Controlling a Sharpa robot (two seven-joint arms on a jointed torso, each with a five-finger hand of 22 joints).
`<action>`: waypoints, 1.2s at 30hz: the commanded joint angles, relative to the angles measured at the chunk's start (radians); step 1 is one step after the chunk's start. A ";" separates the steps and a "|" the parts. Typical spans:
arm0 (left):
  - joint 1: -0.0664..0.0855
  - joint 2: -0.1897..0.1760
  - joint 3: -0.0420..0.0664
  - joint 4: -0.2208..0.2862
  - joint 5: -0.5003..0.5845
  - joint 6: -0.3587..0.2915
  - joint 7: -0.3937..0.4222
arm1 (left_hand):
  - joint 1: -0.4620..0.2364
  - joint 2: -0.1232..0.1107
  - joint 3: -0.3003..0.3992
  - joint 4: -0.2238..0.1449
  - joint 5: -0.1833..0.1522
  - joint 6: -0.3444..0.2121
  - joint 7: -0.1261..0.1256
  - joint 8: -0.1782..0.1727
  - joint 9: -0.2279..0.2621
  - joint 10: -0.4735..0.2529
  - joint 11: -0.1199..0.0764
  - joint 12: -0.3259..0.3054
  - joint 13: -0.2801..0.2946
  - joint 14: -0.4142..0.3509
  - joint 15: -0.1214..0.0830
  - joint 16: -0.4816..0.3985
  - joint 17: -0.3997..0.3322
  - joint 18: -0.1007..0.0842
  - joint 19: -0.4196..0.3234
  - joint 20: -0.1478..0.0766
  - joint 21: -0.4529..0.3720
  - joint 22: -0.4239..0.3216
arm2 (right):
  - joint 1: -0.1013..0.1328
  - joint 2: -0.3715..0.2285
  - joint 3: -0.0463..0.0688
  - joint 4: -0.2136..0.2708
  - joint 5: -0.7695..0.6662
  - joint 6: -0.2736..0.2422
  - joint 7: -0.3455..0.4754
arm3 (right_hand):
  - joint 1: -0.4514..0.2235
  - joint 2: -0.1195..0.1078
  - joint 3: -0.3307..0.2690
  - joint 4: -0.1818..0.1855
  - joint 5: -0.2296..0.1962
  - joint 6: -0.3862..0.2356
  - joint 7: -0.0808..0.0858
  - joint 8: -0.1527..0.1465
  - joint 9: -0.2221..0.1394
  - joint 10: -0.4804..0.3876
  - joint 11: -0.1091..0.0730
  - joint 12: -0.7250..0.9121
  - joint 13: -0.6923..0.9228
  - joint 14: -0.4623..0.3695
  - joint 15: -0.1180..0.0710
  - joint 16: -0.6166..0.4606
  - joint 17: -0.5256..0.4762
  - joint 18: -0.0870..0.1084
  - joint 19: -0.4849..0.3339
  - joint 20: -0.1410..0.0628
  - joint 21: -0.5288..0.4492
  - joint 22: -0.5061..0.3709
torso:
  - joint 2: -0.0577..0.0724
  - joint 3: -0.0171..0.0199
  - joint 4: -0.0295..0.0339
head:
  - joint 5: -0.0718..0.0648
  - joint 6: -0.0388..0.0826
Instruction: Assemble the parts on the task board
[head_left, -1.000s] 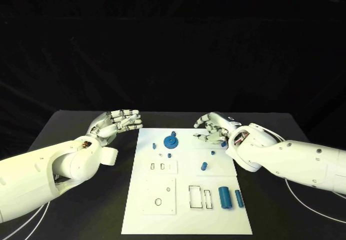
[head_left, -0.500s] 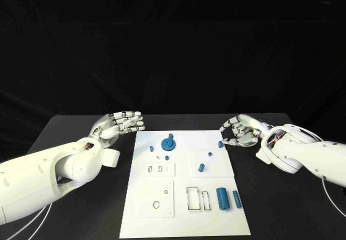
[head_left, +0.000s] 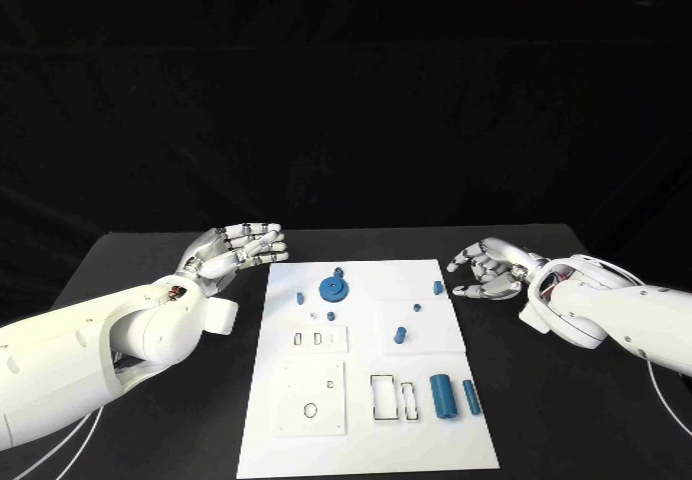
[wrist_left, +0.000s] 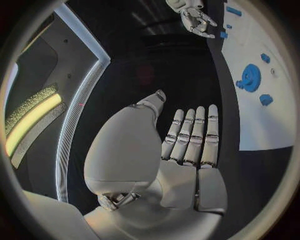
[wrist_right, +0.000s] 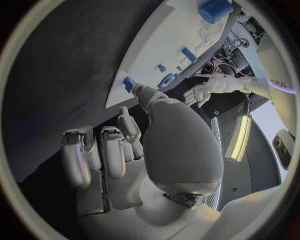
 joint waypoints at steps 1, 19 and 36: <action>0.001 0.003 0.001 0.001 -0.006 0.022 0.015 | -0.011 0.002 -0.007 -0.002 -0.004 -0.002 0.089 0.004 0.001 0.003 0.001 0.004 0.001 0.004 -0.001 0.004 -0.002 0.004 0.008 0.001 0.003 -0.001 | -0.006 0.014 0.000 -0.016 -0.009 0.011 0.007 | 0.000 0.007 0.003 -0.002 -0.003 0.003 -0.002 0.002 0.001 0.008 -0.001 0.004 0.003 0.085 0.004 0.004 0.174 -0.007 0.105 0.004 0.003 0.263 | 0.000 -0.0030 0.0042 | -0.006 -0.002; 0.001 0.000 0.001 0.004 -0.008 0.015 0.010 | -0.005 0.007 -0.005 -0.005 -0.002 -0.003 0.089 0.004 0.001 0.002 0.001 0.005 0.001 0.000 0.000 0.003 -0.004 0.003 0.007 0.001 0.002 -0.003 | -0.020 0.071 0.000 -0.050 -0.044 0.012 -0.023 | -0.015 0.024 0.015 0.006 0.008 0.023 -0.006 0.013 0.004 0.030 -0.005 0.024 0.021 0.087 0.002 0.006 0.179 -0.007 0.105 0.002 0.003 0.263 | -0.001 -0.0041 0.0022 | -0.001 -0.016; 0.001 0.005 0.001 -0.004 -0.008 0.015 -0.001 | 0.004 0.014 -0.001 -0.009 -0.001 -0.005 0.090 0.004 0.001 -0.001 0.002 0.006 0.001 -0.003 0.001 0.004 -0.006 0.003 0.007 0.001 0.000 -0.004 | -0.022 0.083 -0.001 -0.053 -0.092 0.028 -0.041 | -0.019 0.037 0.052 -0.004 -0.002 0.075 -0.024 0.047 0.014 0.067 -0.021 0.058 0.055 0.089 -0.012 0.009 0.188 -0.007 0.105 -0.010 0.003 0.263 | -0.003 -0.0025 0.0012 | -0.004 -0.020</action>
